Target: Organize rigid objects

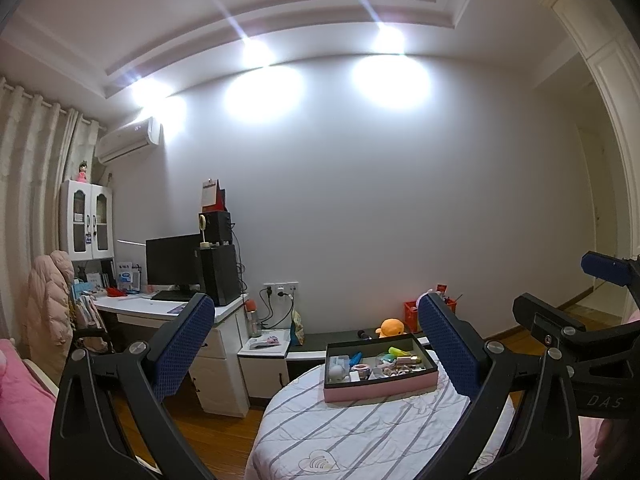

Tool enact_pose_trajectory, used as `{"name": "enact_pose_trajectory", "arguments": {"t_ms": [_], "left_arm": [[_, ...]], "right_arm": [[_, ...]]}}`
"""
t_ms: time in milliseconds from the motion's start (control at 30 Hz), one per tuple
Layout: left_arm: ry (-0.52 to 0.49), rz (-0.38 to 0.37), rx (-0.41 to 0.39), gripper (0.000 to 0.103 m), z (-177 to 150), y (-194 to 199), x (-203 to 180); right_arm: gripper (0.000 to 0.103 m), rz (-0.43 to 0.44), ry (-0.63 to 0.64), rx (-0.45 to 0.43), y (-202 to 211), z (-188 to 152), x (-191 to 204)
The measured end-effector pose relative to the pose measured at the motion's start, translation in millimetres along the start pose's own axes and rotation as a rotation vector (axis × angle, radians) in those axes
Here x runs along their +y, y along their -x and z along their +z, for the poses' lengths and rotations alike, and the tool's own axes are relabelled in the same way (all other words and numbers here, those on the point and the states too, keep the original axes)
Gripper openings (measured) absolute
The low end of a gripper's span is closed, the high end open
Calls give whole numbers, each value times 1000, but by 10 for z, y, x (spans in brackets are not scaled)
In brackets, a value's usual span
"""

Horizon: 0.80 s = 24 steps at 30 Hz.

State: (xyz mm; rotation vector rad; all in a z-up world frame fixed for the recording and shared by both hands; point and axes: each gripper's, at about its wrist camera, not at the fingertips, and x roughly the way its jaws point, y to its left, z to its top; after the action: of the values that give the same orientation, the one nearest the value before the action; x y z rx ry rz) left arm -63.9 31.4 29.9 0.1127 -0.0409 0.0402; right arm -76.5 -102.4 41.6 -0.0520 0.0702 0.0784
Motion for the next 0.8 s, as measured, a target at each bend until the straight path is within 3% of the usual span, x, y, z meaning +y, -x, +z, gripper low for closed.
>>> {"name": "enact_pose_trajectory", "arguments": {"t_ms": [800], "left_arm": [[-4,4,-3,103,15,15,-2]], "right_arm": [[103,-1,1,2,-9,12,-38]]}}
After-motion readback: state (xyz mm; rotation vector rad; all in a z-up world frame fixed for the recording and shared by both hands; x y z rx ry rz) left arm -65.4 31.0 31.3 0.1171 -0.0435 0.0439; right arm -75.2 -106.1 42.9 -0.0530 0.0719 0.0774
